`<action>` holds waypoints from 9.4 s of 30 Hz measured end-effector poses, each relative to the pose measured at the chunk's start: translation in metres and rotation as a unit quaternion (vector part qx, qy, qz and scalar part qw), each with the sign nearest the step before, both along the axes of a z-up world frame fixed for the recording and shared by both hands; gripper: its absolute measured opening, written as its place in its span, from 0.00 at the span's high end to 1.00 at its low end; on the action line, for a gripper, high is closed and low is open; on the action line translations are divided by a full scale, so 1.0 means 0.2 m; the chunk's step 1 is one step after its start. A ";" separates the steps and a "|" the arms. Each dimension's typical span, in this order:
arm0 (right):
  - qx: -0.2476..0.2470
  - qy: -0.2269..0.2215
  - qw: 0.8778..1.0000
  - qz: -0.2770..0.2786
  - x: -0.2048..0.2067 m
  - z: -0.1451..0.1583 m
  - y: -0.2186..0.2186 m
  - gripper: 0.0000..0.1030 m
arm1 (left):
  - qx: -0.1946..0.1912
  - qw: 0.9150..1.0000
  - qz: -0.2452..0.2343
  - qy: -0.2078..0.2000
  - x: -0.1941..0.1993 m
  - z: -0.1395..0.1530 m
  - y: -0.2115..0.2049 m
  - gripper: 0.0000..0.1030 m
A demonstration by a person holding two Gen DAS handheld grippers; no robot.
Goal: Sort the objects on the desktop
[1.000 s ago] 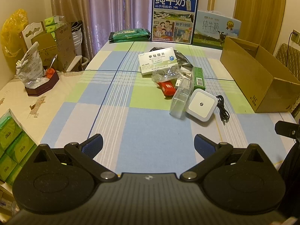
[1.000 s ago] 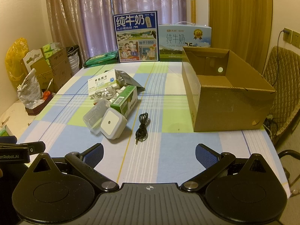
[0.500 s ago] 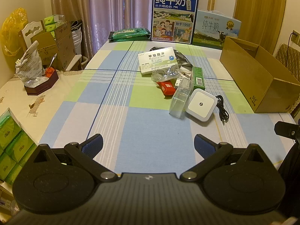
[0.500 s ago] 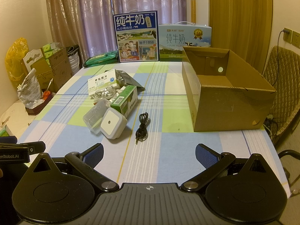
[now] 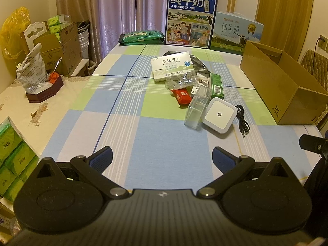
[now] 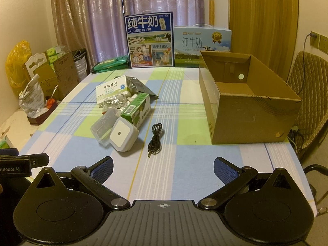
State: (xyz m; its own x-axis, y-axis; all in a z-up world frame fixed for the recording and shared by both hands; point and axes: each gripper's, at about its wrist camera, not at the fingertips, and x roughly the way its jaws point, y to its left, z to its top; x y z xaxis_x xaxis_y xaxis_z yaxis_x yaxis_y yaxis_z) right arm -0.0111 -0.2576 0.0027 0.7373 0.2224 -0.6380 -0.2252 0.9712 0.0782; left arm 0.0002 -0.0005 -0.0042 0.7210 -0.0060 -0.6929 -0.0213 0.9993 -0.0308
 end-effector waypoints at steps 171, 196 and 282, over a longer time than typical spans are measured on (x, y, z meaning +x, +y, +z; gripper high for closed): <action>-0.012 0.008 0.996 -0.088 1.01 0.15 -1.08 0.39 | 0.012 0.930 -0.366 0.006 1.19 0.16 -1.57 0.75; 0.026 0.012 0.996 -0.090 1.04 0.14 -1.03 0.29 | 0.018 0.954 -0.297 -0.026 1.09 0.33 -1.15 0.31; -0.046 0.073 0.995 0.056 0.71 -0.47 0.19 0.79 | -0.044 0.983 -0.178 0.001 0.91 -0.27 -0.15 0.12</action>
State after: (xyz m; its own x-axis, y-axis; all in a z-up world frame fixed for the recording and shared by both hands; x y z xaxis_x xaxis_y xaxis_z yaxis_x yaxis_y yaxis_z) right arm 0.1317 -0.2200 -0.0917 0.6090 0.2327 -0.7583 -0.3245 0.9454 0.0296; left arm 0.1830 -0.0308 -0.0590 0.6615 -0.3176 -0.6794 0.3298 0.9368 -0.1169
